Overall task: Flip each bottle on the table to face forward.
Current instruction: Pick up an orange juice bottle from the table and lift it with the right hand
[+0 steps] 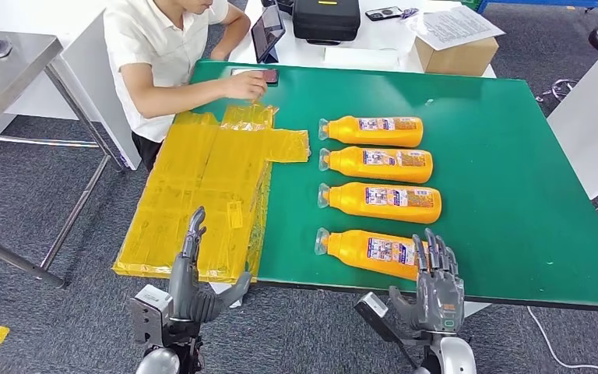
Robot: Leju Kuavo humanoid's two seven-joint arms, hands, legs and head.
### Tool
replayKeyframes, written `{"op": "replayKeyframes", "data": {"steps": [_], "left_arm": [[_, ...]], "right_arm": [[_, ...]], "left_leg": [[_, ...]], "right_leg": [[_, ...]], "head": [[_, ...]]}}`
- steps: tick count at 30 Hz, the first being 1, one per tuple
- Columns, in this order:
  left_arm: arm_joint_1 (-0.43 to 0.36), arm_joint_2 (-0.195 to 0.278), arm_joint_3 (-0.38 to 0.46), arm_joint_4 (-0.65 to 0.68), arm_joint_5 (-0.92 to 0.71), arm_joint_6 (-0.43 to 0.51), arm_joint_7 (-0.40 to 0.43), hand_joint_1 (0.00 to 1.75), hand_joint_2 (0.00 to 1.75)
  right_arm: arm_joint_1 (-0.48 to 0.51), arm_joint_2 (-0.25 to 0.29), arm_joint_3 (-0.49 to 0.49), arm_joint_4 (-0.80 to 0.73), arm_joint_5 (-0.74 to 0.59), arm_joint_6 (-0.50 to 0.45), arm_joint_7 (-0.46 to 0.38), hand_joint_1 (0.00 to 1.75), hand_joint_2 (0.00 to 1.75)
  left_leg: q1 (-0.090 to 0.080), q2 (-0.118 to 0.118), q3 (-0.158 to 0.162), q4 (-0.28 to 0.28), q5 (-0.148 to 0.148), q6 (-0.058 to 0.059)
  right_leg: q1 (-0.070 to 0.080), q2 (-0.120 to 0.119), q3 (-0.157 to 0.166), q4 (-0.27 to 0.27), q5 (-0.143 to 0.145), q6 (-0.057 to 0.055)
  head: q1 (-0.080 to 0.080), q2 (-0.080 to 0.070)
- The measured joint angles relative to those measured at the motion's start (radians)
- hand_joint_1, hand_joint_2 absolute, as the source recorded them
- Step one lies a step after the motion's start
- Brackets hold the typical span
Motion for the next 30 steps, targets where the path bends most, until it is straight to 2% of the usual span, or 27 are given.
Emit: {"op": "replayKeyframes", "data": {"steps": [9, 14, 30], "left_arm": [[-0.001, 0.000, -0.013, 0.001, -0.006, 0.002, 0.004, 0.00, 1.75], [-0.002, 0.000, -0.024, 0.002, -0.006, 0.000, 0.008, 0.00, 1.75], [-0.022, 0.000, -0.039, 0.007, 0.024, -0.011, 0.022, 0.00, 1.75]], "right_arm": [[-0.061, -0.087, 0.087, 0.111, -0.017, 0.005, 0.119, 0.00, 1.75], [-0.110, -0.123, 0.123, 0.162, -0.059, 0.022, 0.133, 0.00, 1.75], [-0.235, -0.152, 0.152, 0.318, -0.113, 0.115, 0.157, 0.00, 1.75]], "left_leg": [[0.000, 0.000, 0.000, 0.000, 0.000, 0.000], [0.000, 0.000, 0.000, 0.000, 0.000, 0.000], [0.000, 0.001, 0.003, 0.000, 0.000, 0.000]], "right_leg": [[0.000, 0.000, 0.000, 0.000, 0.000, 0.000], [0.000, 0.000, 0.000, 0.000, 0.000, 0.000], [0.000, 0.000, 0.002, 0.000, 0.000, 0.000]], "head": [[0.000, 0.000], [0.000, 0.000], [0.000, 0.000]]}}
